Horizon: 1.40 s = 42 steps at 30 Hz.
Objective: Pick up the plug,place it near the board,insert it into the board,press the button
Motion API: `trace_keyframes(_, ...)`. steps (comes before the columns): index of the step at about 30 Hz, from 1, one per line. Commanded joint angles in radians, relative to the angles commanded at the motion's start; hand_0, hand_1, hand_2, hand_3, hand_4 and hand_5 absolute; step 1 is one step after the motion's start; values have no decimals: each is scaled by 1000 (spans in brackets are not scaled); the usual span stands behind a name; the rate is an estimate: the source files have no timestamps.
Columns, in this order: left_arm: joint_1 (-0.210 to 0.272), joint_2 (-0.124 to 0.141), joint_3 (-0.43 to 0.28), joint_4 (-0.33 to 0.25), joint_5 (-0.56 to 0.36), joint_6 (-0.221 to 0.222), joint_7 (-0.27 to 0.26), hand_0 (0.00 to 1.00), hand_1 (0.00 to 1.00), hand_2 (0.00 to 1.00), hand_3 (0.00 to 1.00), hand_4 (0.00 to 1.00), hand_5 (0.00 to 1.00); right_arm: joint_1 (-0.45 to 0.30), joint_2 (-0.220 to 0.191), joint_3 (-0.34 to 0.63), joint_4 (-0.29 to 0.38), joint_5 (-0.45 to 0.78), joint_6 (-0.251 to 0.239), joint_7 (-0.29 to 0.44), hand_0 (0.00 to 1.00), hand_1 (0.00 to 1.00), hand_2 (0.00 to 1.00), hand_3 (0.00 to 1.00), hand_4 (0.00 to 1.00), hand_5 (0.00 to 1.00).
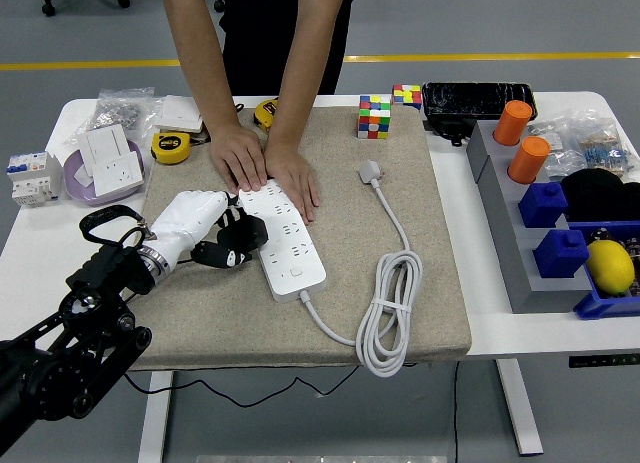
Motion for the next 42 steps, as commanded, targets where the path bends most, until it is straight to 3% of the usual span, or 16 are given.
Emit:
trace_keyframes(16, -59, 13, 57, 9, -5, -6, 2, 497, 477, 416, 519, 583, 2, 8, -1, 4, 0, 2, 0, 1, 873, 725, 717, 711, 998, 670)
trace_keyframes(42, -67, 31, 72, 15, 2, -14, 3, 500, 477, 418, 518, 589, 2, 8, -5, 9, 0, 0, 0, 0, 872, 725, 717, 711, 998, 671)
